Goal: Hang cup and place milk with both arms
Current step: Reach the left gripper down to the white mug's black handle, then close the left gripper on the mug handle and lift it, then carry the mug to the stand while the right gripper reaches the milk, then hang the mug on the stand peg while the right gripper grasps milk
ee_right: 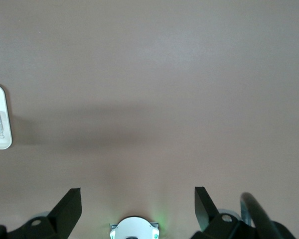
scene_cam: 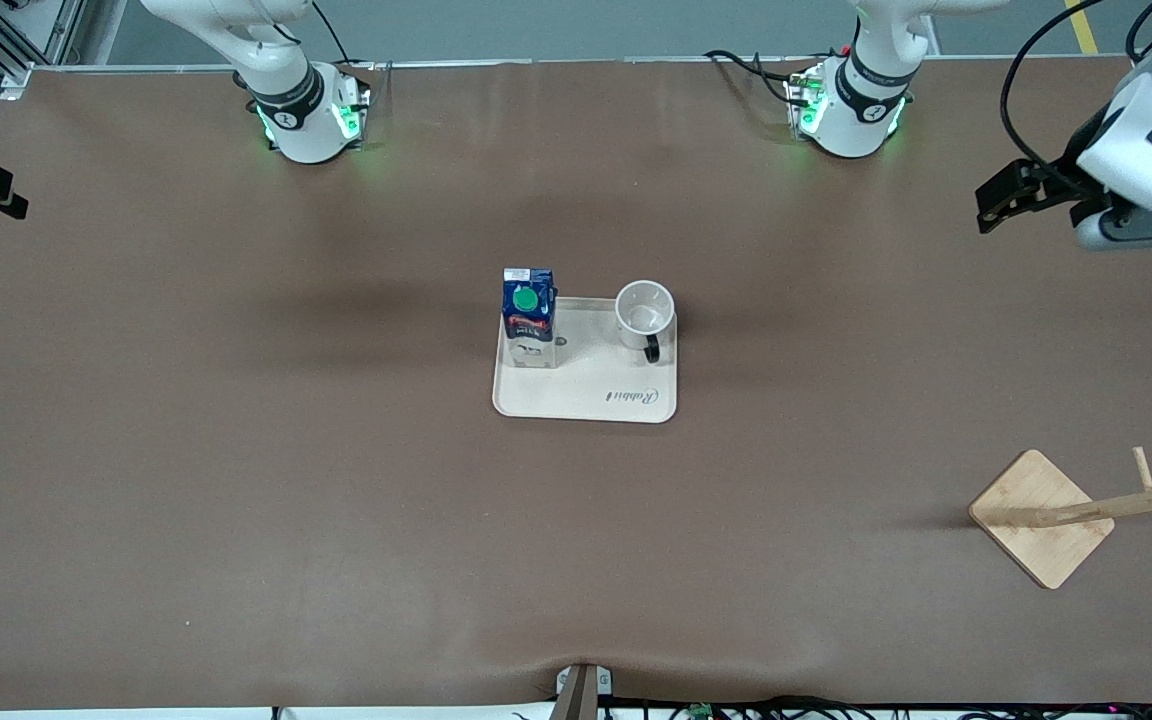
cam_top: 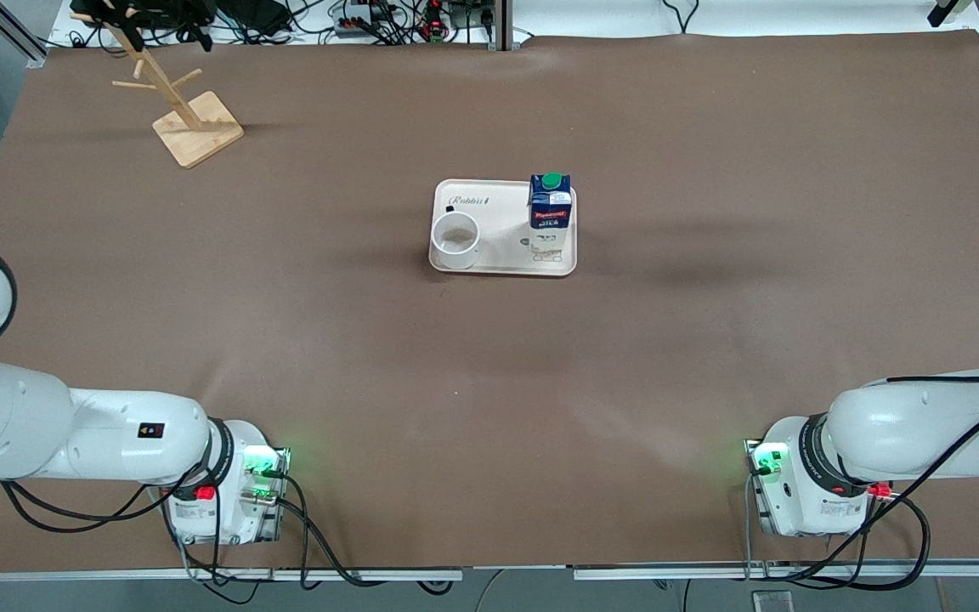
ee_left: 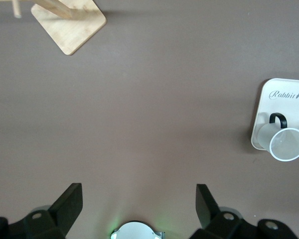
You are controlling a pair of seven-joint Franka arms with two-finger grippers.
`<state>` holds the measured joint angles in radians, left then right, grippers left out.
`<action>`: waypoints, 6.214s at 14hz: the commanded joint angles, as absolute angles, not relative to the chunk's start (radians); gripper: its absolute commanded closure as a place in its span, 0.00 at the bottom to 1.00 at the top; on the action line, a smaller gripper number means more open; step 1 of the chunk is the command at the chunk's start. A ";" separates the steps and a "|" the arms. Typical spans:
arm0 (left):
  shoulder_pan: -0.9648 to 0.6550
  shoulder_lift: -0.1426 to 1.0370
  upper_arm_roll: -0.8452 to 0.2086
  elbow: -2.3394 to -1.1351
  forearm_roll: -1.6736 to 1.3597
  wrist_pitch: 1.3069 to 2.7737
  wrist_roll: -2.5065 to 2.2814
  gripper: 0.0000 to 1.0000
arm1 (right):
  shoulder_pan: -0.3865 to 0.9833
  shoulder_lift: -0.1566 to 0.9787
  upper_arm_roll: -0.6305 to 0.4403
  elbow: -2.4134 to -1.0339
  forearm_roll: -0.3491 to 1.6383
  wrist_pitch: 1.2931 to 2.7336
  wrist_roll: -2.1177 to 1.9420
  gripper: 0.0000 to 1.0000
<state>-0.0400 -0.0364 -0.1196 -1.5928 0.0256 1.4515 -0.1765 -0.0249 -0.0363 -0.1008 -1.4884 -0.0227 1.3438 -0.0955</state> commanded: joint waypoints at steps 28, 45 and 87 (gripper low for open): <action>-0.321 0.428 -0.413 -2.059 0.115 2.358 -0.965 0.47 | -0.045 0.008 -0.087 -1.485 -0.012 1.388 -0.106 0.00; -0.149 0.246 -0.408 -1.780 0.115 1.994 -0.870 1.00 | 0.119 0.138 -0.084 -1.496 0.093 1.354 0.128 0.00; 0.603 0.419 -0.403 -1.428 -0.086 1.970 -0.009 1.00 | 0.822 0.494 -0.087 -1.597 0.163 1.917 0.574 0.87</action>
<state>0.5805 0.4071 -0.3942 -1.4408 -0.0471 1.9704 -0.0432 0.8086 0.5034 -0.0775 -1.5756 0.1726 1.8943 0.5586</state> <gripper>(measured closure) 0.947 0.211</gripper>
